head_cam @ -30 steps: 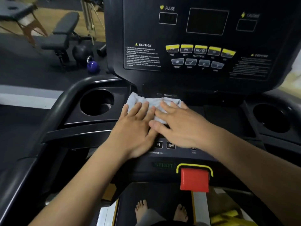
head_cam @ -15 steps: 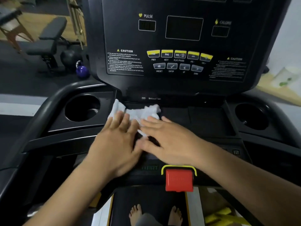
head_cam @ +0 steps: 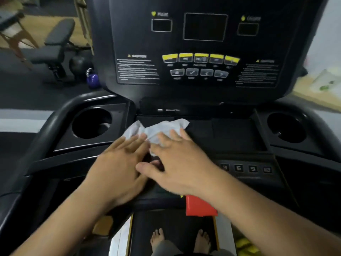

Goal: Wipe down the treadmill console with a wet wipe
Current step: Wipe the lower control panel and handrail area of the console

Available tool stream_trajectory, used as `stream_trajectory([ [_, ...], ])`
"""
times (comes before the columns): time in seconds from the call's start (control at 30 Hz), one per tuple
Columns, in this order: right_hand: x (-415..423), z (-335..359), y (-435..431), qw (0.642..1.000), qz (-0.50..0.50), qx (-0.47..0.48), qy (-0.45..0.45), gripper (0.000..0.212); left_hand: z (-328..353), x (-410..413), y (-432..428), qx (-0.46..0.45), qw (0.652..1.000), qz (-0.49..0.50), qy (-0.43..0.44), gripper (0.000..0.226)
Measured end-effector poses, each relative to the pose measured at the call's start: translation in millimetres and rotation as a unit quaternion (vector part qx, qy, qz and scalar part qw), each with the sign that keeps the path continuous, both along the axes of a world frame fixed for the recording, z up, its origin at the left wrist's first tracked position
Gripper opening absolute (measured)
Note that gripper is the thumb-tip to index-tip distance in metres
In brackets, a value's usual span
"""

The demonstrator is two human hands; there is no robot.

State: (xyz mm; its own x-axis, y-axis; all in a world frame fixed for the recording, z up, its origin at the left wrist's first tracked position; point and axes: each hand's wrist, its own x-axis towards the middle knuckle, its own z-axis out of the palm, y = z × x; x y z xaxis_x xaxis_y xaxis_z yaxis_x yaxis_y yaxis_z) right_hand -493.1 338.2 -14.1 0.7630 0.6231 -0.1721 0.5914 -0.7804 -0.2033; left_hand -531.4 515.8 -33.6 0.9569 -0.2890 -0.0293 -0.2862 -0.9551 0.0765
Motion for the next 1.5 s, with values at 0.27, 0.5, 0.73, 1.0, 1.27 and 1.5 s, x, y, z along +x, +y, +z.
stream_trajectory([
  [0.27, -9, 6, -161, 0.984, -0.171, -0.049, -0.006, 0.103, 2, 34, -167, -0.031, 0.988, -0.116, 0.099, 0.083],
  [0.5, -6, 6, -134, 0.979, -0.198, -0.038, 0.014, 0.089, -9, 38, -159, -0.012, 0.989, -0.129, 0.065, 0.096],
  [0.73, 2, 10, -145, 0.978, -0.197, -0.062, 0.013, 0.090, 2, 37, -151, -0.048, 0.987, -0.128, 0.084, 0.097],
  [1.0, -11, 17, -148, 0.978, -0.187, -0.082, 0.040, 0.086, 3, 23, -162, -0.062, 0.988, -0.127, 0.060, 0.086],
  [1.27, 31, 16, -151, 0.975, -0.208, -0.075, 0.037, 0.082, -3, 70, -186, 0.005, 0.986, -0.129, 0.107, 0.092],
  [1.5, 19, 14, -165, 0.978, -0.199, -0.029, 0.061, 0.086, -4, 58, -181, -0.032, 0.986, -0.099, 0.134, 0.088],
])
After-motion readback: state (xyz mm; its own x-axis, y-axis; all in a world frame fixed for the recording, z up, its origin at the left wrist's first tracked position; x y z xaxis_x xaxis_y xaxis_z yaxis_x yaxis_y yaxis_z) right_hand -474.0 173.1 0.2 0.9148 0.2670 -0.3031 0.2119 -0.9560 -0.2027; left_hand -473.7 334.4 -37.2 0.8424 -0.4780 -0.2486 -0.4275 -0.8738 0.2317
